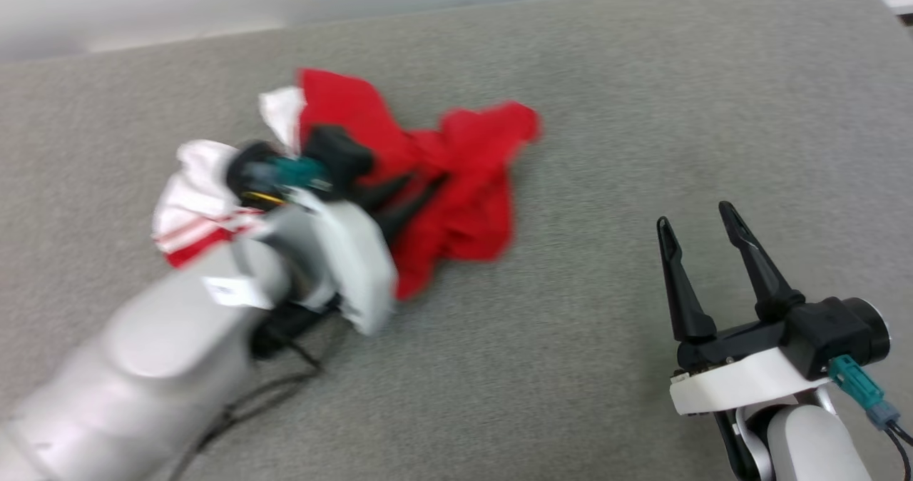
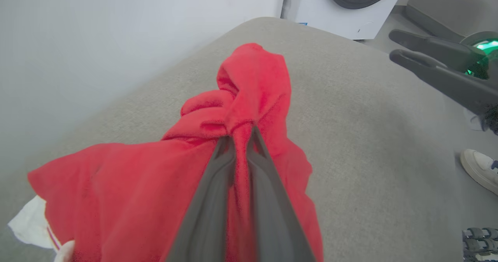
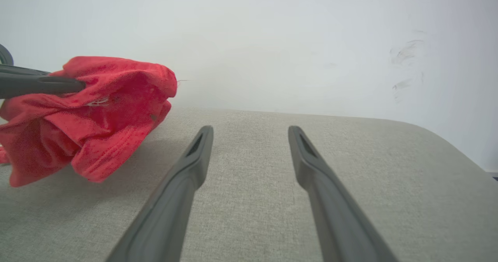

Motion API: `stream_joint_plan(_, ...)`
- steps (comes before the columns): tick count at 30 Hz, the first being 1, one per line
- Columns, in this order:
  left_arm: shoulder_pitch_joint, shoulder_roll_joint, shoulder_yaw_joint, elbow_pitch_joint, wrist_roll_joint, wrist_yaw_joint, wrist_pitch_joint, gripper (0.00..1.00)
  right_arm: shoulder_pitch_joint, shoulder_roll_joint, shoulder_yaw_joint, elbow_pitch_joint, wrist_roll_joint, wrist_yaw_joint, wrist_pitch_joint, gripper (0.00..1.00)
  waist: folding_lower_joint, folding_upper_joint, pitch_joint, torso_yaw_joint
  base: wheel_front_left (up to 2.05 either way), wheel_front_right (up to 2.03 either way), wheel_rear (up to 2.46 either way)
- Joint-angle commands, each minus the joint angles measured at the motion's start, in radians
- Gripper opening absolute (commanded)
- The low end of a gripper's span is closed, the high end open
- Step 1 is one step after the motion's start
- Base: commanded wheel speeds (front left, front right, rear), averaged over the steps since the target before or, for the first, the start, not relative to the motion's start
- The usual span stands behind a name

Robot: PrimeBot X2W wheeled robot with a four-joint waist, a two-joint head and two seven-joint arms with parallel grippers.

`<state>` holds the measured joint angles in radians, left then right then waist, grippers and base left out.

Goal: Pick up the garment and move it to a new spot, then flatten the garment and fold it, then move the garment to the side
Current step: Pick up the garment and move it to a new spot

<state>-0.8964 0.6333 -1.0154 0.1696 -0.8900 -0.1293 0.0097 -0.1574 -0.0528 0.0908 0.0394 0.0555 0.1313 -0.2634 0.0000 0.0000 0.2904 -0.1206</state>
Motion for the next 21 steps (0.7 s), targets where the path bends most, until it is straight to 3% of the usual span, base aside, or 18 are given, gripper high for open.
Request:
stream_joint_plan(1, -0.011, -0.067, -0.047, 0.016, 0.015, -0.001, -0.008, 0.00, 0.010, 0.004, -0.007, -0.006, 0.006, -0.001, -0.002, 1.00, 0.0000, 0.0000, -0.022, -0.046, 0.00, 0.00, 0.00)
stream_joint_plan(2, -0.011, -0.098, -0.074, 0.026, 0.022, -0.001, -0.009, 0.00, 0.011, 0.004, -0.010, -0.009, 0.009, -0.001, -0.002, 1.00, 0.0000, 0.0000, -0.022, -0.056, 0.00, 0.00, 0.00)
stream_joint_plan(3, -0.007, -0.187, -0.153, 0.062, 0.037, -0.001, -0.018, 0.00, 0.009, 0.004, -0.024, -0.016, 0.021, -0.001, -0.002, 1.00, 0.0000, 0.0000, -0.022, -0.085, 0.00, 0.00, 0.00)
stream_joint_plan(8, 0.017, -0.291, -0.243, 0.127, 0.065, 0.000, -0.029, 0.00, 0.008, 0.004, -0.040, -0.018, 0.033, -0.001, -0.002, 1.00, 0.0000, 0.0000, -0.019, -0.112, 0.00, 0.00, 0.00)
stream_joint_plan(9, 0.022, -0.307, -0.252, 0.139, 0.076, 0.000, -0.032, 0.91, 0.009, 0.004, -0.041, -0.018, 0.034, -0.001, -0.002, 1.00, 0.0000, 0.0000, -0.019, -0.114, 0.00, 0.00, 0.00)
stream_joint_plan(10, 0.033, -0.319, -0.256, 0.150, 0.080, 0.000, -0.030, 1.00, 0.010, 0.004, -0.042, -0.018, 0.035, -0.001, -0.002, 1.00, 0.0000, 0.0000, -0.019, -0.114, 0.00, 0.00, 0.00)
stream_joint_plan(15, 0.060, -0.346, -0.262, 0.182, 0.089, 0.000, -0.037, 1.00, 0.017, 0.004, -0.039, -0.010, 0.041, -0.001, -0.002, 1.00, 0.0000, 0.0000, -0.032, -0.100, 0.00, 0.00, 0.00)
stream_joint_plan(21, 0.064, -0.324, -0.251, 0.222, 0.061, 0.000, -0.130, 1.00, 0.029, 0.004, -0.044, 0.002, 0.031, -0.001, -0.002, 1.00, 0.0000, 0.0000, -0.081, -0.046, 0.00, 0.00, 0.00)
